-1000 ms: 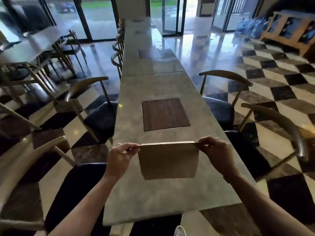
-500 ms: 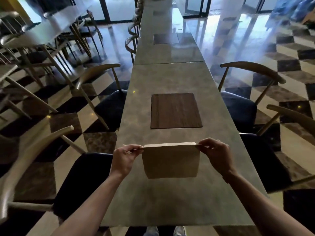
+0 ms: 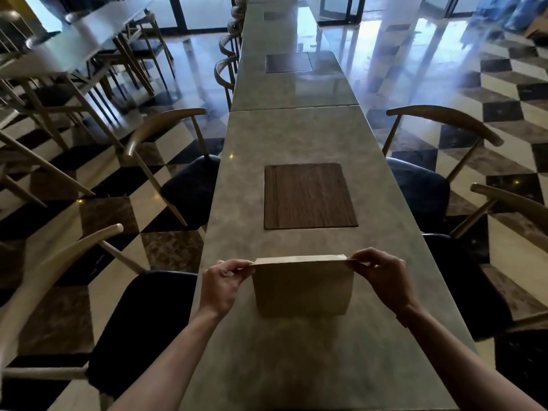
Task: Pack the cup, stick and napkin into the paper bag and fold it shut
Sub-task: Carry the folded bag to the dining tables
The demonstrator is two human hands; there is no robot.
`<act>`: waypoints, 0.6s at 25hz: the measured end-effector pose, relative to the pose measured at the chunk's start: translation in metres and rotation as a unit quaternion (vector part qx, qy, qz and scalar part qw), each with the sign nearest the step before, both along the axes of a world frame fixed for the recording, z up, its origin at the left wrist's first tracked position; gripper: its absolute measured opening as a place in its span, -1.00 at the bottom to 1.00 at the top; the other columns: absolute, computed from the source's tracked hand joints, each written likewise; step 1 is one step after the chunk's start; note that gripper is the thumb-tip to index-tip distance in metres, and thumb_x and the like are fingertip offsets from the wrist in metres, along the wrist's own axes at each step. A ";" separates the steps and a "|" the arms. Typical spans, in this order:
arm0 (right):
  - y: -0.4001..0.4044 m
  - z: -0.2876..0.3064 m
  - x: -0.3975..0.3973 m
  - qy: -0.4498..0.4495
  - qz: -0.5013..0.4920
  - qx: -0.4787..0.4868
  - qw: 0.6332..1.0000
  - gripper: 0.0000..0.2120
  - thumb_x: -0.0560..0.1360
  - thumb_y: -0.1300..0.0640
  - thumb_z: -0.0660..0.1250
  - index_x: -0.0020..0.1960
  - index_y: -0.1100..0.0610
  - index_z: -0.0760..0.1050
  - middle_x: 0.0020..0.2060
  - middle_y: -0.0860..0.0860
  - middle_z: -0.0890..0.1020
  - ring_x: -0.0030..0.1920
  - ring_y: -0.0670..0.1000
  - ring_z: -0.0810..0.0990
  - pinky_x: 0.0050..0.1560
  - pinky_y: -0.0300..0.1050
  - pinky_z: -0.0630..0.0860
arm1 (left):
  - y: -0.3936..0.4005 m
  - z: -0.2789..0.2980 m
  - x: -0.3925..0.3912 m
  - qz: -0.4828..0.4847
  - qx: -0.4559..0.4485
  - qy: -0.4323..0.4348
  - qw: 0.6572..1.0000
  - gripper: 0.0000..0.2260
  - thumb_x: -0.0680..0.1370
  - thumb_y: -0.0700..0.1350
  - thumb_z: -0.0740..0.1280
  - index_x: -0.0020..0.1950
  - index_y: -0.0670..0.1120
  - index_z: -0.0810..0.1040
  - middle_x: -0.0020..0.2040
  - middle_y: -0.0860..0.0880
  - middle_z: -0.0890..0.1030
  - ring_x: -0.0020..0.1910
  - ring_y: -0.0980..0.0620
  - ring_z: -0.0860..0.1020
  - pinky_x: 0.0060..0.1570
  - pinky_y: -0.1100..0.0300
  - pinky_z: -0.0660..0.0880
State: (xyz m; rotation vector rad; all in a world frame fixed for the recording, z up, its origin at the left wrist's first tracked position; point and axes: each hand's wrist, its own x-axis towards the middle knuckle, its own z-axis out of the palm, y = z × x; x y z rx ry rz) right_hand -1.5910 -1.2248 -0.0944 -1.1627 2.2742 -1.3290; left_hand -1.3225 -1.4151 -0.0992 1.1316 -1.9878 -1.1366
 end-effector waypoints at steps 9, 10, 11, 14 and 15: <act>0.007 -0.003 0.000 -0.043 0.002 0.005 0.999 -0.84 0.35 0.23 0.53 -0.18 -0.02 0.66 -0.29 -0.15 0.70 -0.28 -0.15 0.64 -0.21 -0.34 0.52 | 0.003 -0.006 -0.003 -0.009 0.014 0.007 1.000 -0.84 0.37 -0.16 0.53 -0.09 0.04 0.72 -0.16 0.02 0.68 -0.18 0.15 0.63 -0.15 0.30 0.56; 0.007 -0.003 0.000 -0.051 0.002 0.005 0.999 -0.84 0.35 0.23 0.53 -0.18 -0.01 0.66 -0.29 -0.14 0.70 -0.27 -0.13 0.66 -0.20 -0.31 0.54 | 0.003 -0.005 -0.003 -0.009 0.021 0.009 1.000 -0.84 0.37 -0.16 0.53 -0.09 0.04 0.72 -0.16 0.01 0.68 -0.18 0.15 0.63 -0.14 0.28 0.56; 0.007 -0.002 0.000 -0.054 0.002 0.004 0.999 -0.84 0.35 0.24 0.53 -0.18 -0.01 0.66 -0.29 -0.13 0.70 -0.25 -0.11 0.67 -0.18 -0.29 0.56 | 0.003 -0.005 -0.003 -0.011 0.025 0.013 1.000 -0.83 0.37 -0.16 0.53 -0.09 0.05 0.72 -0.15 0.01 0.69 -0.18 0.14 0.64 -0.14 0.25 0.57; 0.008 0.002 0.002 -0.052 -0.001 0.013 0.999 -0.82 0.35 0.25 0.53 -0.18 -0.03 0.66 -0.28 -0.15 0.70 -0.23 -0.11 0.67 -0.16 -0.26 0.57 | 0.006 -0.002 -0.001 -0.022 0.025 0.018 0.999 -0.82 0.38 -0.17 0.53 -0.08 0.07 0.71 -0.15 0.01 0.69 -0.17 0.12 0.64 -0.13 0.22 0.58; 0.009 0.003 0.003 -0.049 0.001 0.013 0.999 -0.81 0.35 0.25 0.53 -0.17 -0.03 0.66 -0.28 -0.15 0.70 -0.23 -0.11 0.67 -0.16 -0.26 0.58 | 0.007 -0.001 0.000 -0.025 0.023 0.021 0.999 -0.82 0.38 -0.17 0.53 -0.08 0.07 0.71 -0.15 0.02 0.69 -0.16 0.12 0.64 -0.13 0.22 0.58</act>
